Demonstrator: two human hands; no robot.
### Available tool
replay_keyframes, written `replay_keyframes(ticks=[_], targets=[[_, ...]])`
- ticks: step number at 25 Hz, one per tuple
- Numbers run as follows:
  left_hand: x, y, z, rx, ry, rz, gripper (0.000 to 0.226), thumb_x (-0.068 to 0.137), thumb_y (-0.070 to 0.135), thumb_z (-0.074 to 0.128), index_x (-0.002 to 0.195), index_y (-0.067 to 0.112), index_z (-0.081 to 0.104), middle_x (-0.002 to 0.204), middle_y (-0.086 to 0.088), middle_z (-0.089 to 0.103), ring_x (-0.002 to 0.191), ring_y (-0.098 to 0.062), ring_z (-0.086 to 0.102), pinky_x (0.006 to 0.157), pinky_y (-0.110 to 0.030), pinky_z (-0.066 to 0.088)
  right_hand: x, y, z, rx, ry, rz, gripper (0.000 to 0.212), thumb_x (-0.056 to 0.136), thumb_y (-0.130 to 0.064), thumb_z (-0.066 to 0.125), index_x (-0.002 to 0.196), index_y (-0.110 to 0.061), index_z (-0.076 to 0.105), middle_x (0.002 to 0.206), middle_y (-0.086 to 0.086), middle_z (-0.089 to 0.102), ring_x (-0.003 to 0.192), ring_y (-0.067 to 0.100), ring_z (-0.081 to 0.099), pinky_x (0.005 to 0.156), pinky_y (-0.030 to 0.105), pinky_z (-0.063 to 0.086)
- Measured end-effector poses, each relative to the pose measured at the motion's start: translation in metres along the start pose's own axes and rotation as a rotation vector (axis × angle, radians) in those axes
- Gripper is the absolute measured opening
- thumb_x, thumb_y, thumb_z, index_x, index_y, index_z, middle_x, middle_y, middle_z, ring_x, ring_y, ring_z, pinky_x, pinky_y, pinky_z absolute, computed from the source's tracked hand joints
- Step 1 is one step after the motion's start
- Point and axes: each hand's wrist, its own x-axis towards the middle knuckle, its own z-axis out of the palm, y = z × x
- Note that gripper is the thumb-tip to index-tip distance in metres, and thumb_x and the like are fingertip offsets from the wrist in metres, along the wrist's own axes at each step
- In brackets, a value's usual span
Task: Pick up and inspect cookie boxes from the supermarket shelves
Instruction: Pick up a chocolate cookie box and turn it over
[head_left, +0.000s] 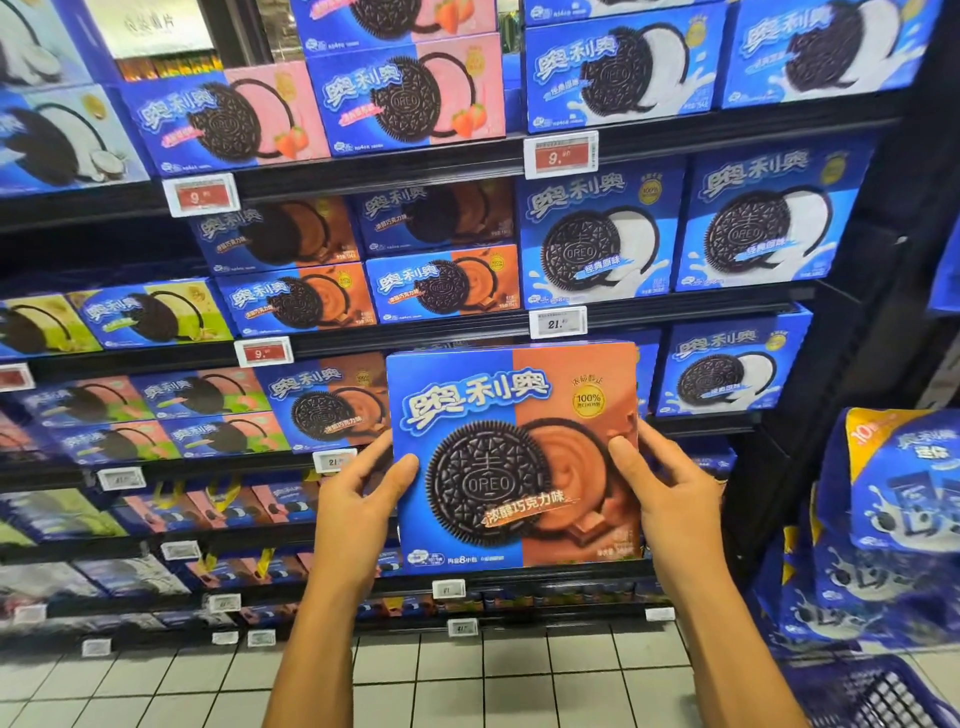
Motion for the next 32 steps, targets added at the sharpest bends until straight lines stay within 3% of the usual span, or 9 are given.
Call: replay_keyframes(ticks=[4,6,9,13,16,19,22,25,32], targets=[[-0.001,0.006,0.005,-0.019,0.03,-0.081,0.038,0.069,0.048,0.074,0.103,0.032,0.077,0.108,0.001,0.076,0.091,-0.015,0.074,0.066,-0.025,0.059,0.001,-0.004,0.0,0.001,0.023,-0.001,0.024,0.075,-0.052,0.073,0.099,-0.052,0.075,0.111,-0.017,0.074,0.1,-0.001,0.069,0.079,0.015,0.054],[0.0,0.01,0.006,-0.043,0.055,-0.124,0.039,0.066,0.051,0.074,0.104,0.039,0.076,0.108,0.001,0.076,0.09,-0.016,0.074,0.066,-0.03,0.06,0.004,-0.006,0.0,0.039,0.013,0.074,0.016,0.088,-0.044,0.069,0.1,-0.041,0.079,0.108,-0.008,0.077,0.097,0.005,0.072,0.078,0.023,0.056],[0.002,0.013,0.006,-0.045,0.064,-0.165,0.038,0.073,0.054,0.067,0.111,0.048,0.069,0.115,0.004,0.073,0.098,-0.02,0.073,0.075,-0.037,0.06,0.008,-0.006,-0.006,0.113,-0.026,0.201,0.028,0.099,-0.024,0.052,0.108,-0.028,0.079,0.101,0.003,0.077,0.091,0.017,0.073,0.073,0.032,0.059],[0.0,0.019,0.011,-0.224,0.002,-0.258,0.033,0.094,0.042,0.049,0.111,0.032,0.074,0.121,0.001,0.071,0.107,-0.02,0.069,0.071,-0.03,0.06,0.008,-0.008,-0.012,0.27,-0.13,0.207,0.038,0.094,-0.009,0.046,0.111,-0.024,0.078,0.111,0.004,0.077,0.096,0.014,0.074,0.07,0.024,0.059],[0.0,0.02,0.011,-0.296,-0.045,-0.294,0.028,0.093,0.027,0.056,0.114,0.025,0.074,0.119,-0.002,0.072,0.105,-0.02,0.07,0.069,-0.029,0.06,0.006,-0.008,-0.012,0.316,-0.146,0.223,0.025,0.086,-0.023,0.062,0.103,-0.022,0.08,0.104,0.004,0.078,0.092,0.017,0.075,0.067,0.027,0.06],[0.002,0.014,0.014,-0.192,-0.051,-0.289,0.027,0.084,0.033,0.068,0.11,0.027,0.075,0.113,-0.002,0.074,0.099,-0.019,0.072,0.066,-0.029,0.059,0.007,-0.009,-0.011,0.279,-0.102,0.257,0.017,0.082,-0.031,0.068,0.082,-0.022,0.082,0.078,0.002,0.077,0.066,0.011,0.072,0.052,0.023,0.055],[0.006,0.006,0.016,-0.045,0.005,-0.325,0.036,0.064,0.036,0.073,0.099,0.029,0.077,0.097,0.002,0.077,0.076,-0.011,0.069,0.063,-0.029,0.056,0.011,-0.008,-0.007,0.225,-0.08,0.286,0.018,0.094,-0.026,0.065,0.092,-0.019,0.081,0.09,0.009,0.078,0.079,0.014,0.072,0.066,0.029,0.06],[0.01,-0.003,0.012,0.052,0.032,-0.352,0.037,0.056,0.04,0.066,0.09,0.032,0.077,0.075,0.006,0.072,0.059,-0.009,0.057,0.057,-0.027,0.05,0.011,-0.01,-0.005,0.18,-0.041,0.303,0.031,0.101,-0.024,0.056,0.084,-0.028,0.082,0.087,0.003,0.079,0.077,0.013,0.074,0.061,0.029,0.061],[0.009,-0.007,0.011,0.074,-0.024,-0.4,0.036,0.062,0.043,0.069,0.095,0.031,0.077,0.089,0.004,0.076,0.072,-0.011,0.067,0.064,-0.031,0.055,0.008,-0.017,-0.006,0.169,-0.009,0.317,0.032,0.099,-0.025,0.058,0.078,-0.027,0.081,0.083,0.003,0.078,0.075,0.014,0.074,0.061,0.029,0.061]])
